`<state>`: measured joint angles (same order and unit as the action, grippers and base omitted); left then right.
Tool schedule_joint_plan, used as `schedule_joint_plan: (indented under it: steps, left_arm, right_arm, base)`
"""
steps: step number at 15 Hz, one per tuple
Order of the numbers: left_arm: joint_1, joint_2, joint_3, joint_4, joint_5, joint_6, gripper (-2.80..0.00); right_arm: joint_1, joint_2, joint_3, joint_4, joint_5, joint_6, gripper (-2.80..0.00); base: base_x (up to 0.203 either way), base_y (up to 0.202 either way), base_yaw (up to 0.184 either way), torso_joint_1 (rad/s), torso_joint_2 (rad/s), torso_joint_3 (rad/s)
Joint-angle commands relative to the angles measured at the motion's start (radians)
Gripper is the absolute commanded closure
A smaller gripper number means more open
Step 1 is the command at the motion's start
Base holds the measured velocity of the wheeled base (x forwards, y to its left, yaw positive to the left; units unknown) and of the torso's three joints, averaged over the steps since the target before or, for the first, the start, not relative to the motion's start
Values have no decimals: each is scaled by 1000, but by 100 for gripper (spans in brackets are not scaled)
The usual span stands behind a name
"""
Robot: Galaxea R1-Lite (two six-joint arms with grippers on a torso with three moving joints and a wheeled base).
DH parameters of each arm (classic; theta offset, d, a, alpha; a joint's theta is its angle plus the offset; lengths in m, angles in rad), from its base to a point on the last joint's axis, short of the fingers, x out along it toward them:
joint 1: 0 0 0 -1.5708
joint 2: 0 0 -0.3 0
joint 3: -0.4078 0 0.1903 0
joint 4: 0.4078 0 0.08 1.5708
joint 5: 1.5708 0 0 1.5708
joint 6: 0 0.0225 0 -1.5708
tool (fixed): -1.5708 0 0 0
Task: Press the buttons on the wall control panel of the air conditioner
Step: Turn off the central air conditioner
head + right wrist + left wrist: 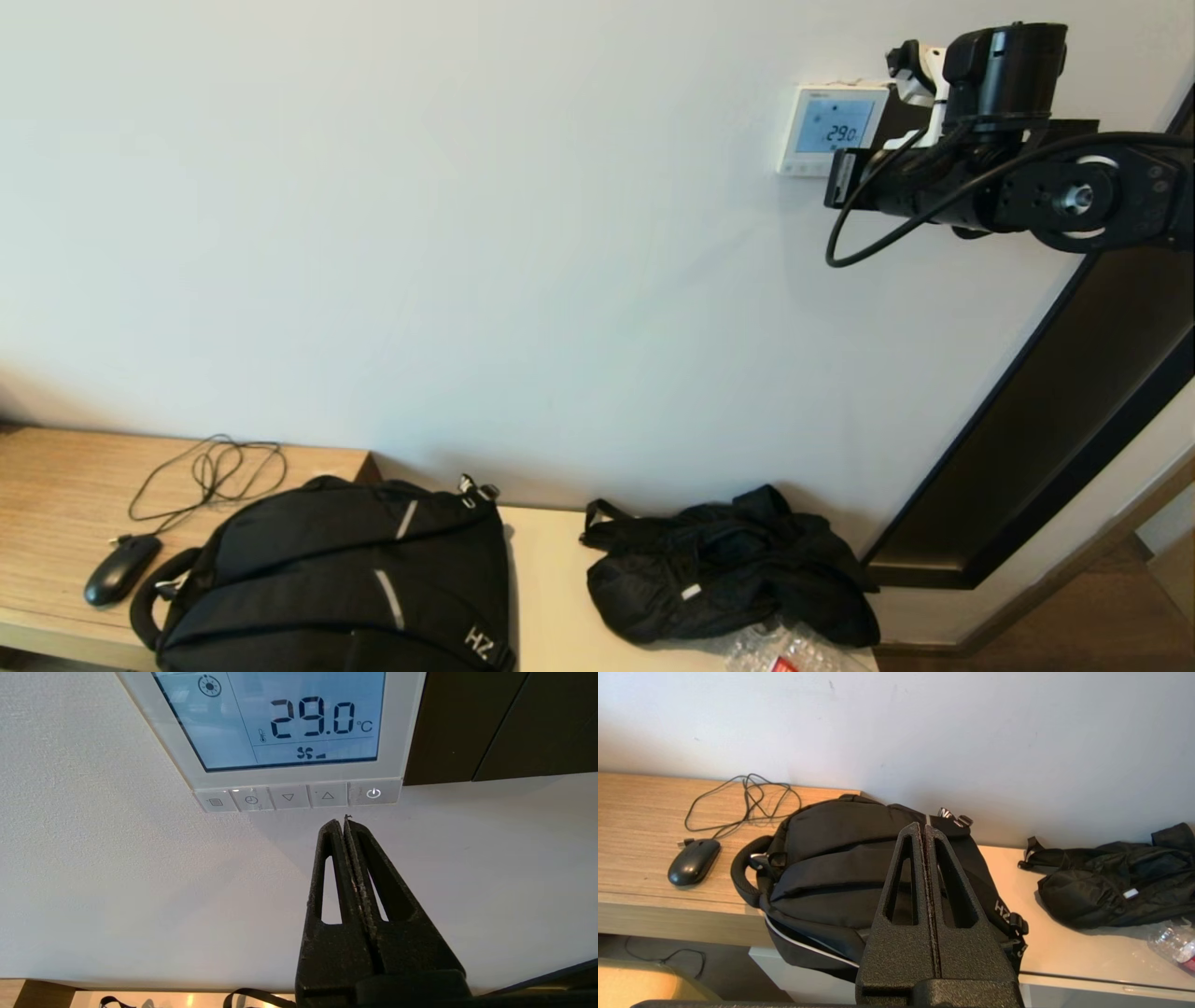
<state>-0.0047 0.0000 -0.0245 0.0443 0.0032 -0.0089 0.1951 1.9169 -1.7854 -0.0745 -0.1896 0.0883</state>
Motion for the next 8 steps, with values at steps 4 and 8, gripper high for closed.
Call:
schedule_joint_plan:
  steps: [4, 8]
  left_arm:
    - [0, -2, 0, 0, 1, -2, 0]
    - [0, -2, 0, 0, 1, 0, 0]
  right_arm:
    - [-2, -4, -3, -1, -1, 2, 0]
    - [-2, -9, -9, -3, -3, -1, 0]
  base:
    - [0, 0, 0, 0, 0, 0]
    - [0, 0, 0, 0, 0, 0]
